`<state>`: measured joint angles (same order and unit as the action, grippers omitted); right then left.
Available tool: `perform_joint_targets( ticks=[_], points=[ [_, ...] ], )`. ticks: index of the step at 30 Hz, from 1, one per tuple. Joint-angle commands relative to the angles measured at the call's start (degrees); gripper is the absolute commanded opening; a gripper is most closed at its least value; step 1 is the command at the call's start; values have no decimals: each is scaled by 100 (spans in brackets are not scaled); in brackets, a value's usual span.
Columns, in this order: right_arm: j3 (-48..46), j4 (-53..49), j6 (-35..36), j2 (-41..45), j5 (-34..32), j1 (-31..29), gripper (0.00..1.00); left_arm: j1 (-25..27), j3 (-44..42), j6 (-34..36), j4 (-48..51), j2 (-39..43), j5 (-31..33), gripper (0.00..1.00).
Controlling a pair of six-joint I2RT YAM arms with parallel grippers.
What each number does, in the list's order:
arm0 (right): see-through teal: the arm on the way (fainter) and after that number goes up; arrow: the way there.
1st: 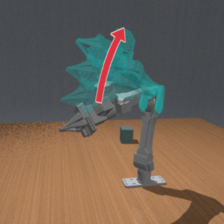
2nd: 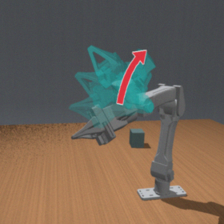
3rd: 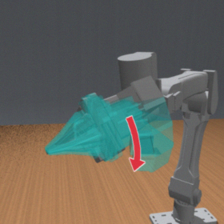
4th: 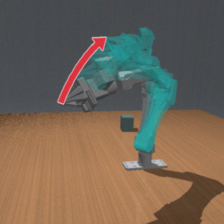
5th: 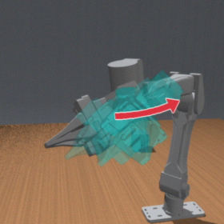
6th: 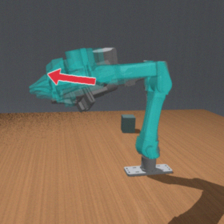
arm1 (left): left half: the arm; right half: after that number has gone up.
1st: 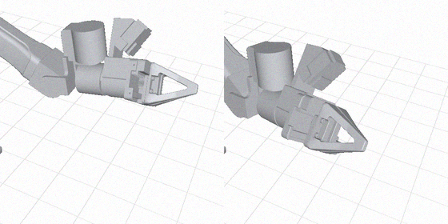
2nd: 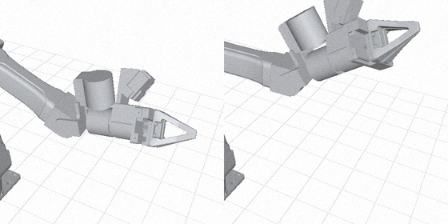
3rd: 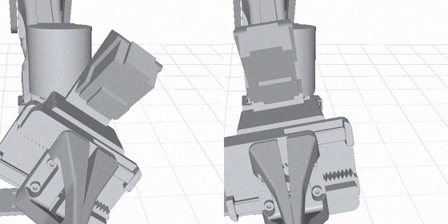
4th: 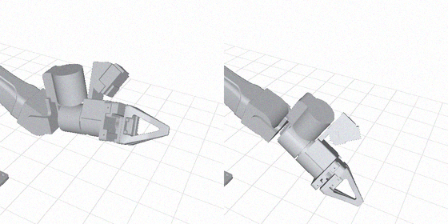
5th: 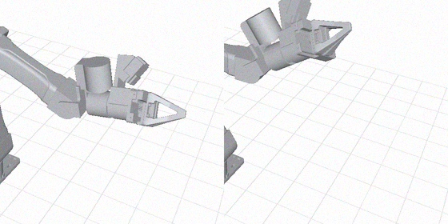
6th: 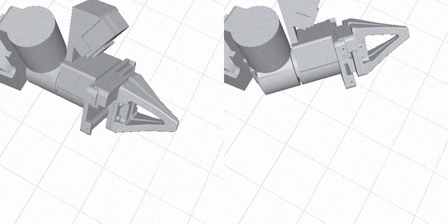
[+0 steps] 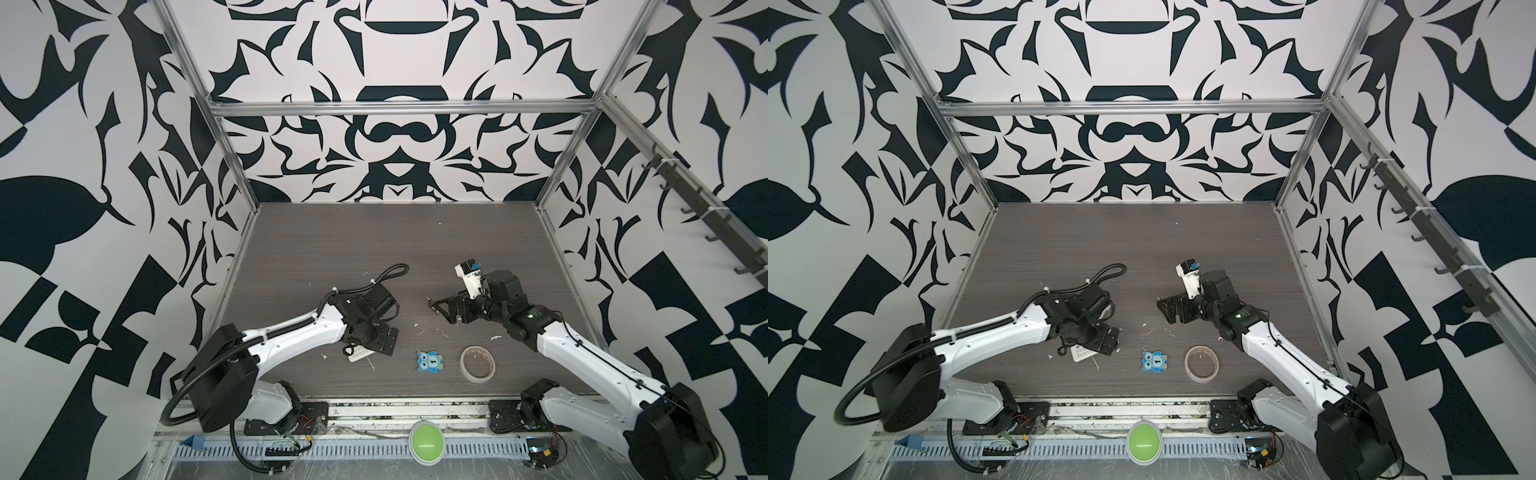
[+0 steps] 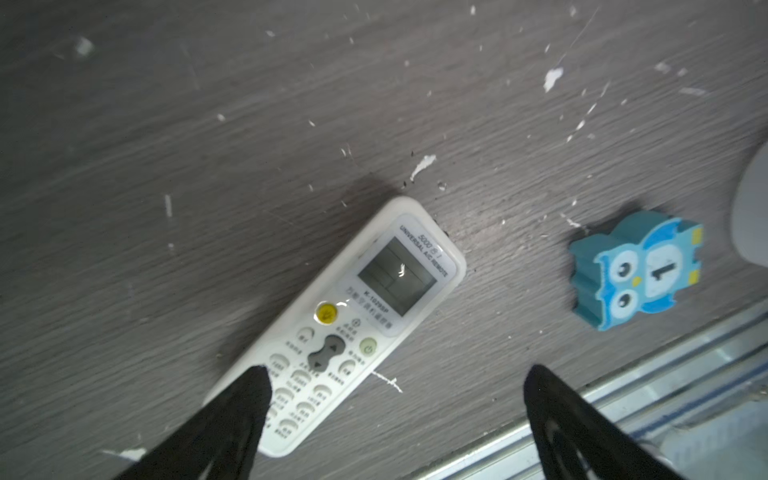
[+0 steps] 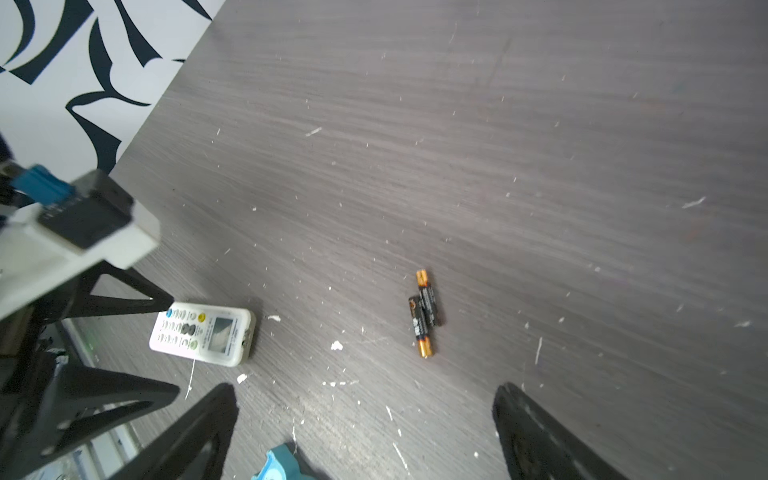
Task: Load the batteries into the remote control
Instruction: 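Grasp the white remote with the left gripper while the right arm reaches forward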
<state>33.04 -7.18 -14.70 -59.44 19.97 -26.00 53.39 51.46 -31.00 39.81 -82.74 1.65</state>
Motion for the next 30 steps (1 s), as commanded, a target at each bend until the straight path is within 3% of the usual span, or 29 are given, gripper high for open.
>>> perform_joint_targets(
  ticks=[1, 10, 22, 30],
  points=[
    [-15, 401, -130, 47, 228, -19, 100, 119, 362, 60, 597, -311, 378, 99],
    [-85, 384, -121, 99, 235, -20, 97, 119, 760, 290, 1019, -902, 883, 99],
    [-210, 373, -68, 301, 114, -23, 97, 126, 846, 690, 764, -1430, 582, 100],
    [-228, 364, -69, 284, 86, -19, 96, 128, 950, 745, 554, -1725, 633, 89]
  ],
)
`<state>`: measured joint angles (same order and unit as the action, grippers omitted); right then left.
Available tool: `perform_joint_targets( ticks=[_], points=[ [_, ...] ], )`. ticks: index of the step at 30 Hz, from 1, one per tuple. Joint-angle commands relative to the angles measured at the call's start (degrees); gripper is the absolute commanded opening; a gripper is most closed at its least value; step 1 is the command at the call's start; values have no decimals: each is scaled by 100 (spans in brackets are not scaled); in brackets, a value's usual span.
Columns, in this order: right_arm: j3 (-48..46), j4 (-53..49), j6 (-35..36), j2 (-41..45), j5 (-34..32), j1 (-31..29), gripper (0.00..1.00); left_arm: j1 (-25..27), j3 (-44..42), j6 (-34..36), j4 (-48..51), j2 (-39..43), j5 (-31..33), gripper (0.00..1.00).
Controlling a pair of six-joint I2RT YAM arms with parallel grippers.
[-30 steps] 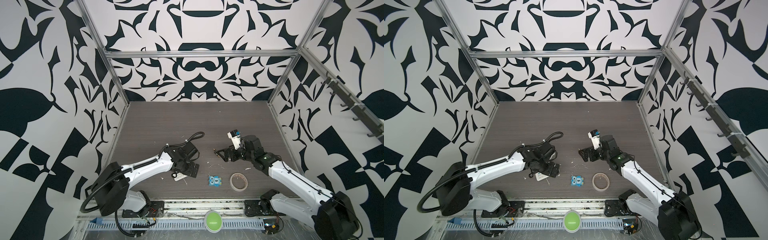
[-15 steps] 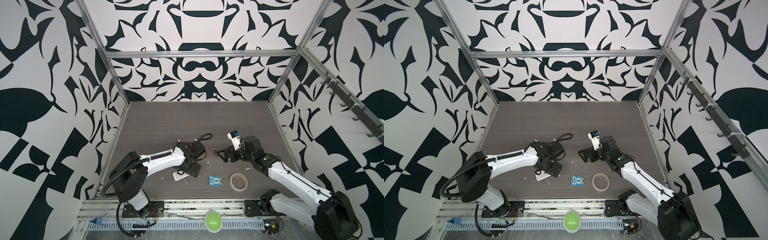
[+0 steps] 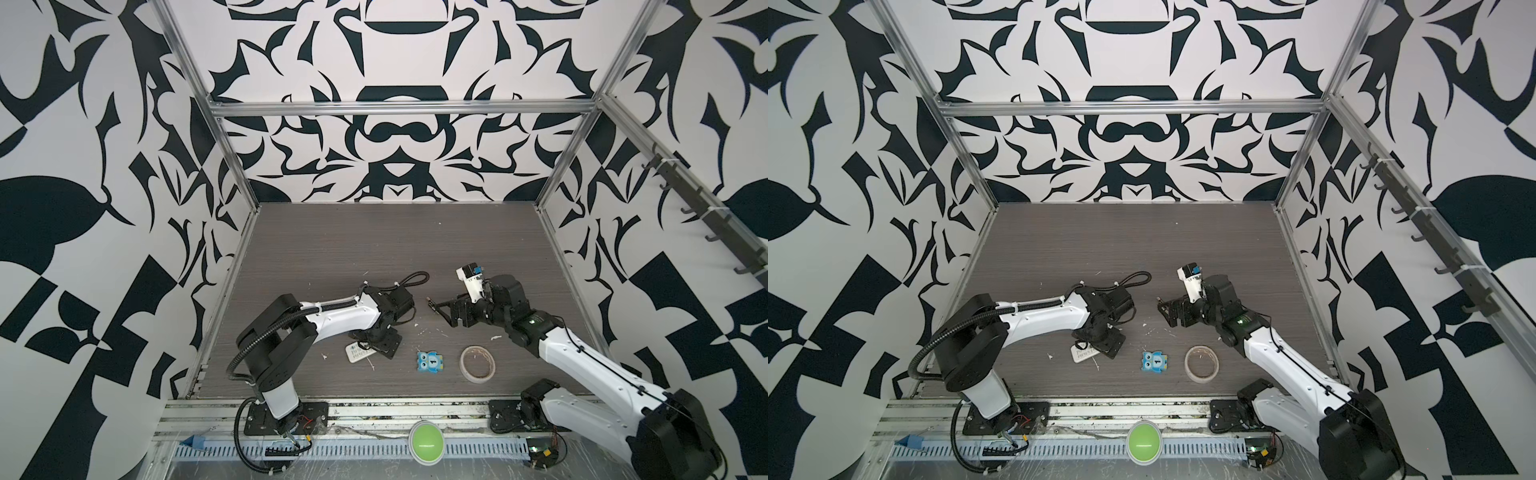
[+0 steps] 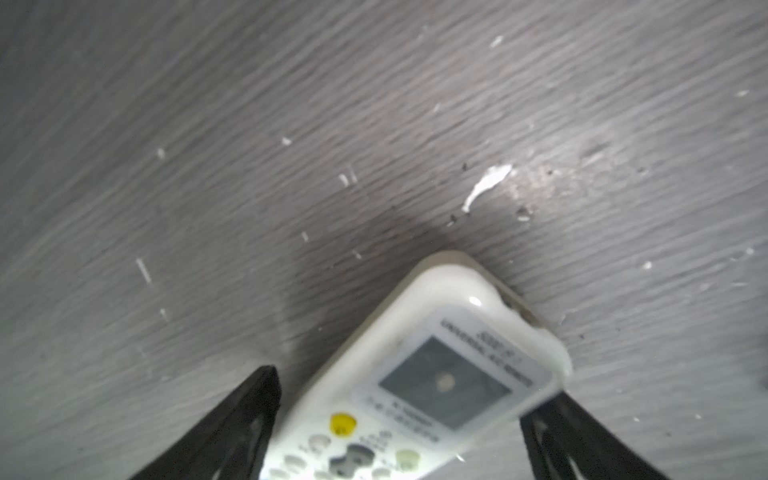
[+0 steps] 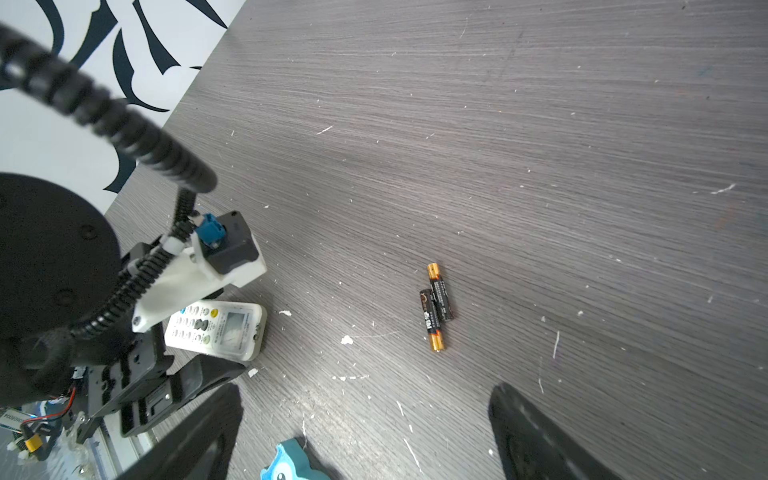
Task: Load the batteries into the remote control
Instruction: 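Grasp the white remote with the left gripper while the right arm reaches forward, then lift the remote upright with the left gripper while the right gripper approaches it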
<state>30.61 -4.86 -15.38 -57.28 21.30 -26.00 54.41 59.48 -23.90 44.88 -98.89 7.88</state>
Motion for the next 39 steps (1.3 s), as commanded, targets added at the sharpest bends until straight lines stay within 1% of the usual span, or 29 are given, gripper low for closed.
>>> perform_joint_targets(
  ticks=[1, 4, 5, 9, 13, 15, 19, 22, 24, 27, 31, 35, 39],
  points=[
    [9, 132, -2, 76, -52, -17, 96, 17, 173, 48, 55, -149, 37, 87],
    [6, 130, 0, 78, -65, -19, 94, 24, 217, 91, 42, -207, 73, 86],
    [11, 131, 0, 76, -67, -19, 94, 25, 232, 104, 38, -217, 73, 82],
    [-11, 144, 0, 51, -65, -19, 93, 25, 324, 217, 47, -277, 151, 80],
    [-28, 148, 1, 93, -72, -19, 92, 13, 396, 281, 47, -360, 163, 65],
    [-54, 147, 1, 136, -82, -12, 92, 14, 415, 283, 47, -400, 145, 60],
    [-89, 124, 2, 232, -91, -21, 91, 17, 387, 263, 8, -399, 132, 43],
    [-101, 115, -9, 287, -82, -19, 91, -22, 328, 204, -68, -285, 146, 36],
    [-90, 126, 2, 317, -31, -19, 91, -111, 228, 129, -210, -128, 71, 33],
    [-130, 324, 18, 420, 254, -21, 91, -422, -49, -18, -629, 258, -247, 29],
    [-156, 709, 27, 613, 819, -23, 94, -1137, -463, -273, -1396, 1138, -826, 23],
    [-49, 1150, -86, 726, 1629, -48, 98, -1721, -791, -486, -2397, 2226, -1687, 21],
    [106, 1614, -323, 671, 2246, -202, 99, -2028, -953, -589, -3227, 3119, -2679, 20]
  ],
)
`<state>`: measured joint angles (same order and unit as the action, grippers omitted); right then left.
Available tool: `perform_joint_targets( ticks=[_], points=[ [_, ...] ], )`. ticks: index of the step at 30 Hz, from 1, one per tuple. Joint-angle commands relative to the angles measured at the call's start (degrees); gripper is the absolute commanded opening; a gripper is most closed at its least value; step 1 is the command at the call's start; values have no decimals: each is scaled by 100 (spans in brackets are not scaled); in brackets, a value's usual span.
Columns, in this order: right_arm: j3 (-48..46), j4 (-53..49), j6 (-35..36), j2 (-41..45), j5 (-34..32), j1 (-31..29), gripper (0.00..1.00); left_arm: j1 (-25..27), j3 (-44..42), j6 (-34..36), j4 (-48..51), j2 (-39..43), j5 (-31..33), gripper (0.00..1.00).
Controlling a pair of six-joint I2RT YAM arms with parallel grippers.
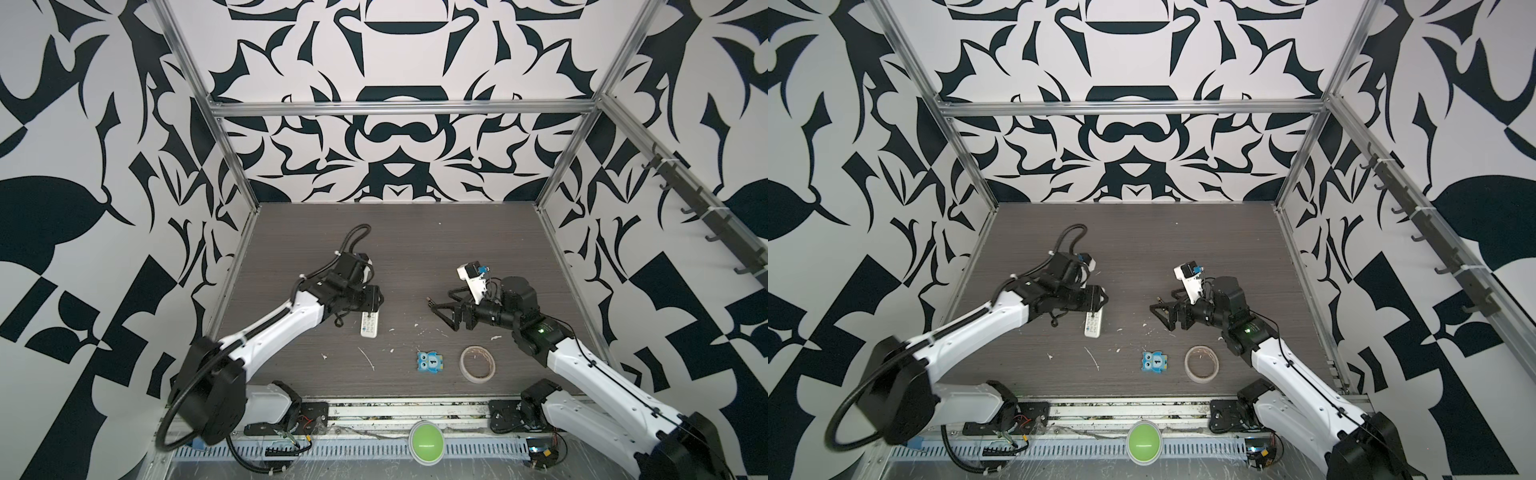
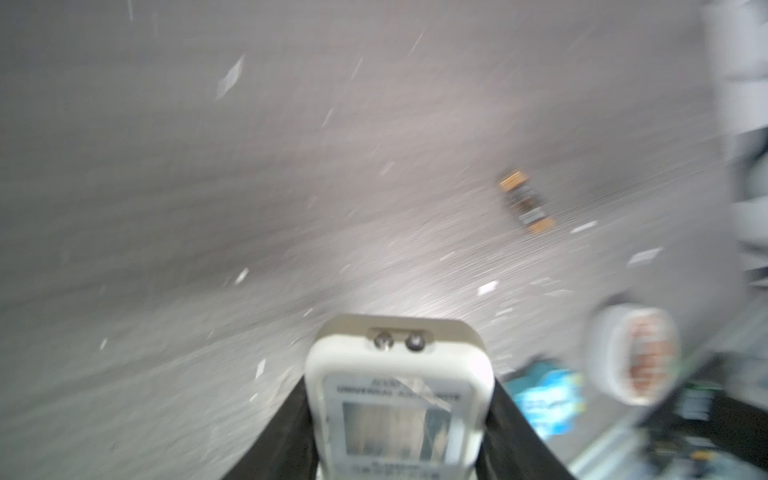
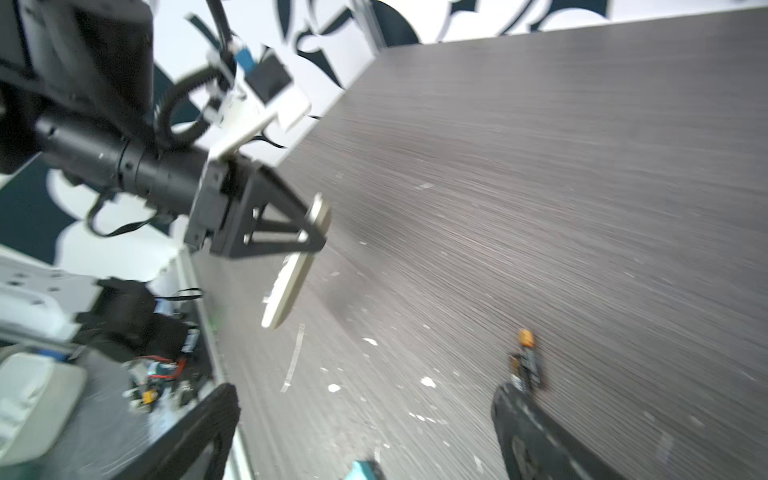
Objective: Load the batteries into the remote control
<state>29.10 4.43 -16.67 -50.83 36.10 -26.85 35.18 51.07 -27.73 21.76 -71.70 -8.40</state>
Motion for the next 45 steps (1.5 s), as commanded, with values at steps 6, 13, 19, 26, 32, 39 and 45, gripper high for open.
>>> perform_joint_targets(
  ticks=[6, 13, 19, 26, 32, 39, 45],
  points=[
    [472, 1346, -340, -186, 1028, -832, 99, -125, -260, -390, -1954, 1174, -2364, 22],
    [980, 1747, -699, -426, 1021, -1292, 99, -125, -403, -701, -2833, 1667, -3239, 23],
    [1106, 2174, -1038, -498, 891, -1372, 99, -125, -580, -1186, -3782, 1765, -3731, 23],
    [1122, 2525, -1051, -732, 887, -1636, 99, -125, -593, -1429, -4227, 1763, -3878, 23],
    [1162, 2718, -970, -981, 821, -1898, 99, -125, -723, -1584, -4514, 1782, -3949, 23],
    [1151, 3280, -1189, -1284, 957, -2059, 95, -125, -843, -1692, -4759, 1870, -3976, 23],
    [1146, 3310, -1177, -1364, 937, -2181, 79, -130, -940, -1707, -4870, 1957, -3940, 23]
  ],
)
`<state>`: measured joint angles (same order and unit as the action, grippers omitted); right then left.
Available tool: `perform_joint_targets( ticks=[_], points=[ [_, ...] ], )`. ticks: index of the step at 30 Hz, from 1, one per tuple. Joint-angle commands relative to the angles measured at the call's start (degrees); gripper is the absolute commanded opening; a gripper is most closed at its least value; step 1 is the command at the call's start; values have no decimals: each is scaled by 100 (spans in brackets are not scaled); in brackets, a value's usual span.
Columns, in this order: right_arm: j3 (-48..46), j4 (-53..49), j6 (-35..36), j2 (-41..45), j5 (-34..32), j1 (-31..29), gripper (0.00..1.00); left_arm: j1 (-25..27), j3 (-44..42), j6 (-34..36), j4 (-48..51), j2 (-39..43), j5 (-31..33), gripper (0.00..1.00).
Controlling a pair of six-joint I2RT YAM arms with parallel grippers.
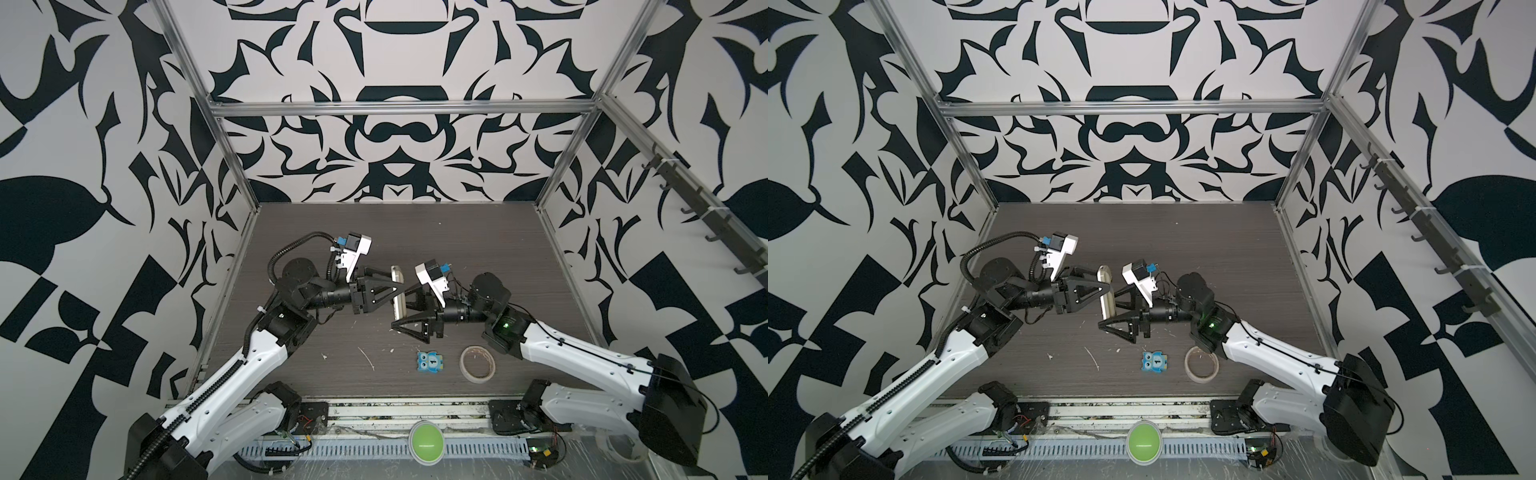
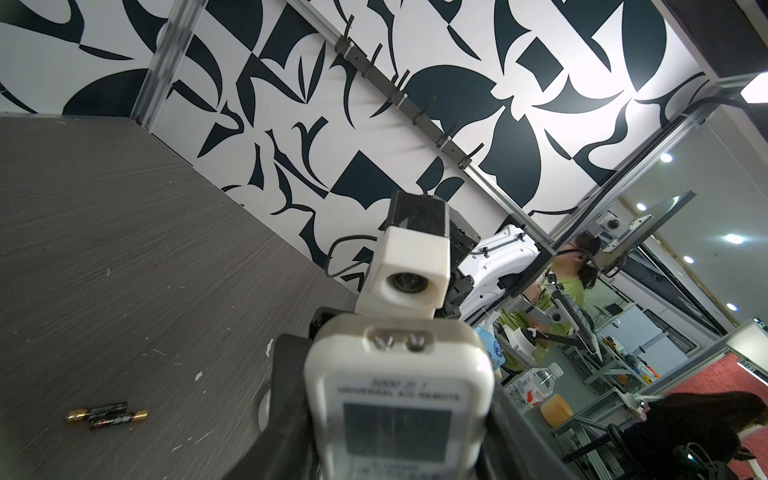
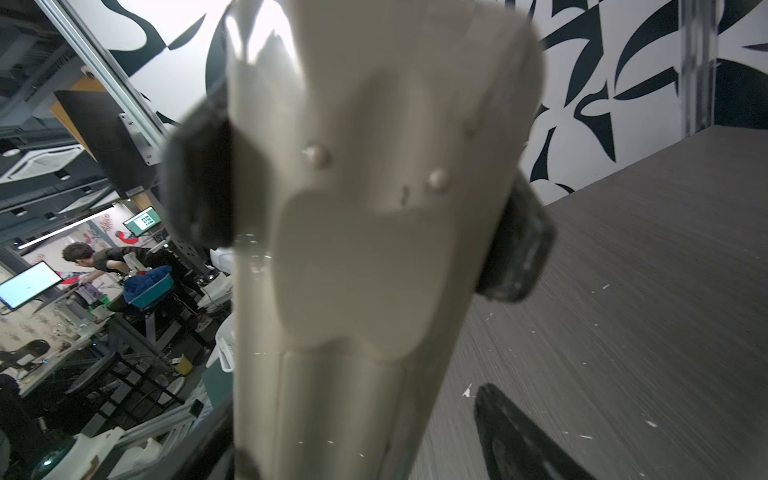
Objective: Load the batteries into the remote control
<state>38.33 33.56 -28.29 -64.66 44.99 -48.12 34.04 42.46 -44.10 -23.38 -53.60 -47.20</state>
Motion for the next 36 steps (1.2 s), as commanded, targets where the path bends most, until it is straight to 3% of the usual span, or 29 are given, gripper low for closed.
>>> perform_joint_targets(
  ticks=[1, 2, 5, 7, 9, 10, 12, 13, 16, 22, 25, 28, 31, 36],
  points=[
    [219, 397, -10, 15, 28, -66, 74, -12, -98, -73, -381, 162, -44, 23],
    [211, 397, -2, 17, 14, -75, 65, -12, -105, -64, -388, 174, -34, 23],
    [221, 397, 12, 32, -12, -90, 26, -12, -106, -1, -323, 217, 58, 26],
    [211, 360, 51, 72, -52, -89, 12, -12, -75, 105, -145, 238, 167, 34],
    [219, 271, 117, 123, -110, -86, 6, -12, -45, 193, -1, 250, 295, 45],
    [204, 226, 155, 146, -158, -88, 5, -12, -36, 237, 85, 250, 398, 55],
    [224, 61, 279, 197, -255, -89, 0, -12, 13, 338, 336, 229, 691, 89],
    [236, -63, 352, 220, -344, -87, 0, -12, 57, 410, 532, 228, 934, 99],
    [360, -788, 803, 349, -958, -84, 0, -12, 147, 577, 1074, 245, 1719, 99],
    [756, -2567, 1654, 414, -3240, -165, 0, 77, 172, 568, 1520, 260, 2789, 99],
    [1054, -3088, 1849, 197, -3966, -290, 0, 219, 127, 600, 1582, 272, 3292, 97],
    [1305, -3318, 2036, -36, -4426, -539, 0, 384, 131, 608, 1591, 204, 3637, 87],
    [1396, -3313, 2108, -163, -4705, -722, 0, 577, 158, 658, 1502, 126, 3808, 86],
    [1476, -3159, 2094, -340, -4752, -815, 0, 698, 241, 652, 1384, -183, 3914, 77]
  ],
)
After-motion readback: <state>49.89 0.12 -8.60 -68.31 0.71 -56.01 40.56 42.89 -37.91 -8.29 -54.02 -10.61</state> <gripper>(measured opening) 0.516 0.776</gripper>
